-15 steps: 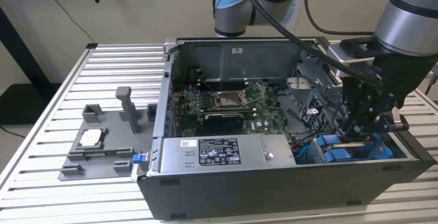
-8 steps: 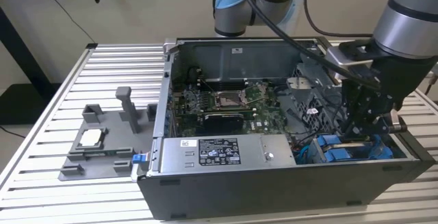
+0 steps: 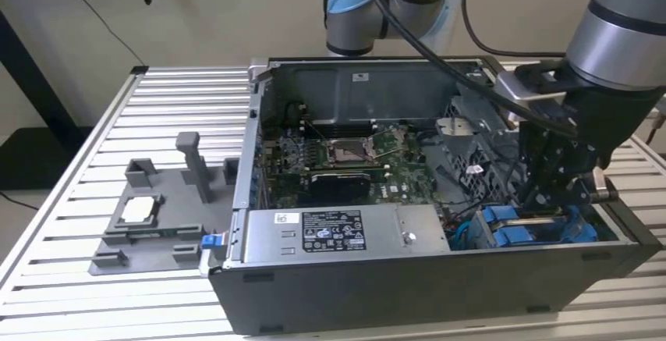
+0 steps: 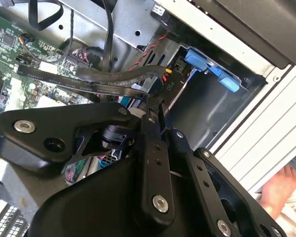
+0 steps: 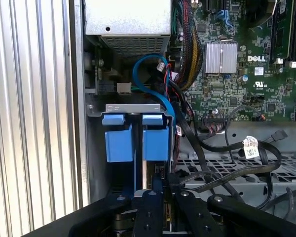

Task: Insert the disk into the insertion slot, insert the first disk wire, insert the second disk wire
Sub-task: 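Insert the second disk wire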

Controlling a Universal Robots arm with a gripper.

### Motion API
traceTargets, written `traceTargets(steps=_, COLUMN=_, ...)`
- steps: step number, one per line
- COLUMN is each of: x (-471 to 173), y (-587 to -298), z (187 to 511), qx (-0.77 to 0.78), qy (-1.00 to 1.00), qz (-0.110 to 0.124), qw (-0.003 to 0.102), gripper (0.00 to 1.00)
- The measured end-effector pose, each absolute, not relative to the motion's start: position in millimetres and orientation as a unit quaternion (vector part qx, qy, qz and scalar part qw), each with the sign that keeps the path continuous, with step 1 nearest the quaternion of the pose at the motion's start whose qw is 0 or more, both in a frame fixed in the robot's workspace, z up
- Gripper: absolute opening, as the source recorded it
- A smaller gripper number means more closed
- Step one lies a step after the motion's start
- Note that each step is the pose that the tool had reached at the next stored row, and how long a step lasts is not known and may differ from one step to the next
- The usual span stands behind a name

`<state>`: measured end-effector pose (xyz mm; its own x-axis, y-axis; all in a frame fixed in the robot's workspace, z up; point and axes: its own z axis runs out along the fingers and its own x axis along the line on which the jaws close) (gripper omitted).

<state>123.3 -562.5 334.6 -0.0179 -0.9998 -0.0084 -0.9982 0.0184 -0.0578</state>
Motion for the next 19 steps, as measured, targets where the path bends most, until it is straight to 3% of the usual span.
traceTargets(steps=2, x=123.3, y=-562.6, z=334.2, qx=-0.700, qy=0.713, qz=-0.018, qw=0.023, gripper=0.18)
traceTargets(steps=3, x=123.3, y=-562.6, z=334.5, qx=-0.700, qy=0.713, qz=-0.018, qw=0.023, gripper=0.24)
traceTargets(steps=19, x=123.4, y=-565.1, z=347.5, qx=-0.700, qy=0.713, qz=-0.015, qw=0.022, gripper=0.24)
